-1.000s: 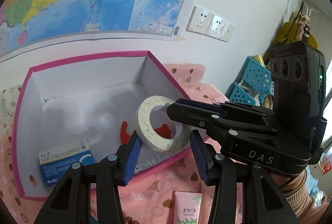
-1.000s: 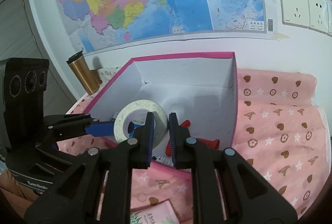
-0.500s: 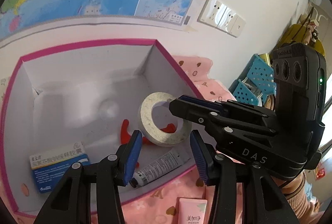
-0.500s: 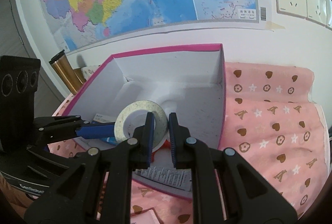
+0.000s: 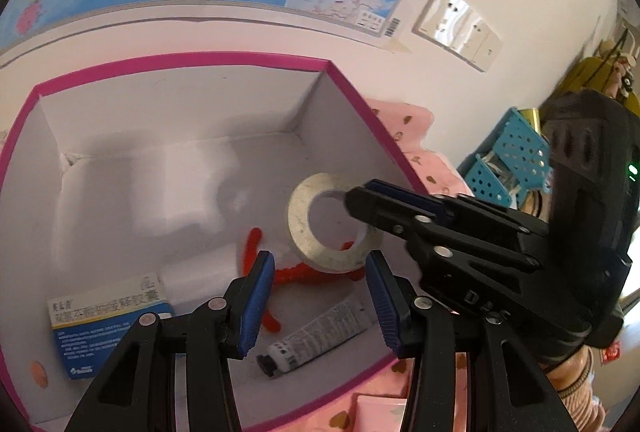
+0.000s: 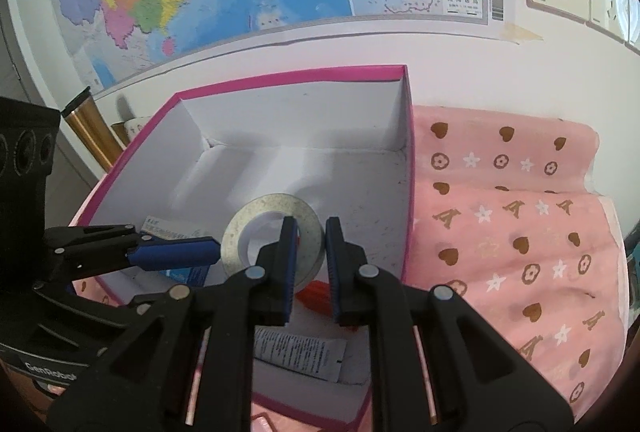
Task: Organize rigid objects
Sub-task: 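Carry the tape roll into the magenta box and open the right gripper, then move the right gripper to the brown wooden comb-shaped massager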
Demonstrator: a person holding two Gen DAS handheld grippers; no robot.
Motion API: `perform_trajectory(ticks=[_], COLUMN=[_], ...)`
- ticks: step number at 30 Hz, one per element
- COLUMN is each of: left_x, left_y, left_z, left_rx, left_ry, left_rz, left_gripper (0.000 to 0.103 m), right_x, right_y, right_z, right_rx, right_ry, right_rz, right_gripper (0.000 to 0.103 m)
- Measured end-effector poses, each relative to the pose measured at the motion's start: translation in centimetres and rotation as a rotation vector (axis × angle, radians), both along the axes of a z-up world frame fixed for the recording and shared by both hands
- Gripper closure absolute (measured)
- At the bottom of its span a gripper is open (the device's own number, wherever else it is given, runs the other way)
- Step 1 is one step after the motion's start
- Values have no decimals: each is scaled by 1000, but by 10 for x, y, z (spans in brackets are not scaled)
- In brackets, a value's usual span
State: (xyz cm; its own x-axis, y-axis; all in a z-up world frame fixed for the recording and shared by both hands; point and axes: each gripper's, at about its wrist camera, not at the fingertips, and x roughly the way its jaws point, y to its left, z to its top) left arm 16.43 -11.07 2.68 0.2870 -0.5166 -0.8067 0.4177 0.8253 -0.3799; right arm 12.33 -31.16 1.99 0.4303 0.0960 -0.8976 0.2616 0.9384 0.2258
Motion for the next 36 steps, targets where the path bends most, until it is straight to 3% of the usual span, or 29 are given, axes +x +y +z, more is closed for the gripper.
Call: perform_trajectory(ticks=[6,13,20,27,36], left_x=[-8,-47,-91,-136,-182], left_y=[20,60,93,115,148], left_z=[1,25,36,14,-11], left_rx=[1,-43,-14,64,127], left_ry=[-33,-128,-189,-141,-45], left_rz=[48,58,69,65,94], left_gripper=[56,54,53,53,53], right_x=[-6,-35,-69,-90,-93], right_y=[8,10,34,74,128], right_z=[5,17,47,44,-2], right_rx=[-65,18,68,187,281], right_ry=[-21,-61,-138,-118,22], right_rz=[-3,-1,93,217,327], right_gripper=[79,72,66,62,61])
